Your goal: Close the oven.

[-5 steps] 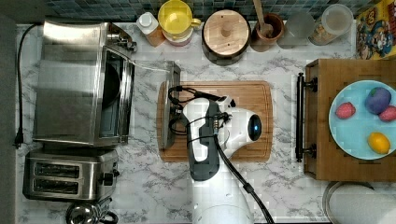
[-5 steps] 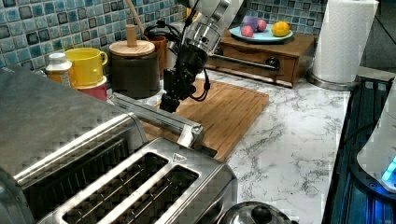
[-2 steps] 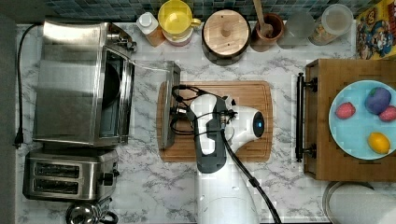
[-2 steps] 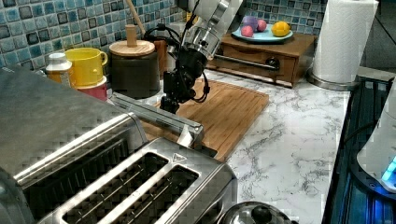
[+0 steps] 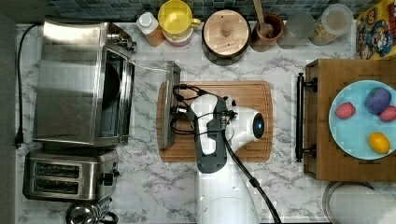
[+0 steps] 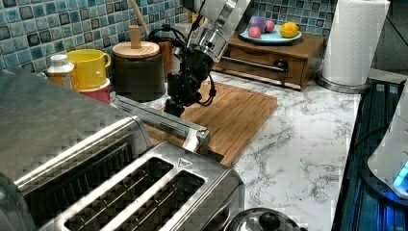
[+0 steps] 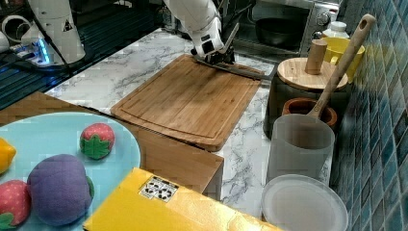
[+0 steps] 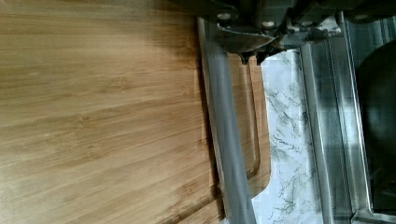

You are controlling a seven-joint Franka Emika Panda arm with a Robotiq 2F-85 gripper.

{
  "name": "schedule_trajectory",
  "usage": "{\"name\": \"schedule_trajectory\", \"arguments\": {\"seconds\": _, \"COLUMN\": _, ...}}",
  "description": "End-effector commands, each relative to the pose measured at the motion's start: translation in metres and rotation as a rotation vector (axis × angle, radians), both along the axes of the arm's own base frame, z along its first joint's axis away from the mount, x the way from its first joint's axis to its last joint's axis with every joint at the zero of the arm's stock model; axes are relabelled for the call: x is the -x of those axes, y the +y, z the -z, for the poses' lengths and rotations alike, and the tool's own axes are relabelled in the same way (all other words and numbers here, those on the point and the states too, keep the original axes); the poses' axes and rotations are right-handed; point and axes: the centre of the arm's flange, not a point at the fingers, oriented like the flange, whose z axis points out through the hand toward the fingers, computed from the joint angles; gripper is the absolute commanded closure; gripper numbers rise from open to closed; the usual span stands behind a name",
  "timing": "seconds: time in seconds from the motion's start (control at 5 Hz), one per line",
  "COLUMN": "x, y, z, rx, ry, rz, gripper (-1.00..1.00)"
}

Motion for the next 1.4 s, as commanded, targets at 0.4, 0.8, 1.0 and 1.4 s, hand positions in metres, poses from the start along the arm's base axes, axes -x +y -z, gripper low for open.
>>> {"name": "schedule_trajectory", "arguments": {"seconds": 0.4, "x": -0.051, "y": 0.172, "z": -0.194, "rx": -0.071, "ry": -0.293, "rz": -0.196, "gripper": 1.00}}
{"name": "schedule_trajectory", "arguments": {"seconds": 0.8, "x": -0.051, "y": 0.215, "z": -0.238, "rx": 0.092, "ry": -0.307, "rz": -0.275, "gripper": 1.00}}
{"name": "schedule_trajectory", "arguments": {"seconds": 1.0, "x": -0.053, "y": 0.238, "z": -0.252, "rx": 0.113, "ry": -0.286, "rz": -0.330, "gripper": 1.00}}
{"name": "schedule_trajectory", "arguments": {"seconds": 1.4, "x": -0.050, "y": 0.293, "z": -0.272, "rx": 0.385, "ry": -0.282, "rz": -0.313, "gripper": 1.00}}
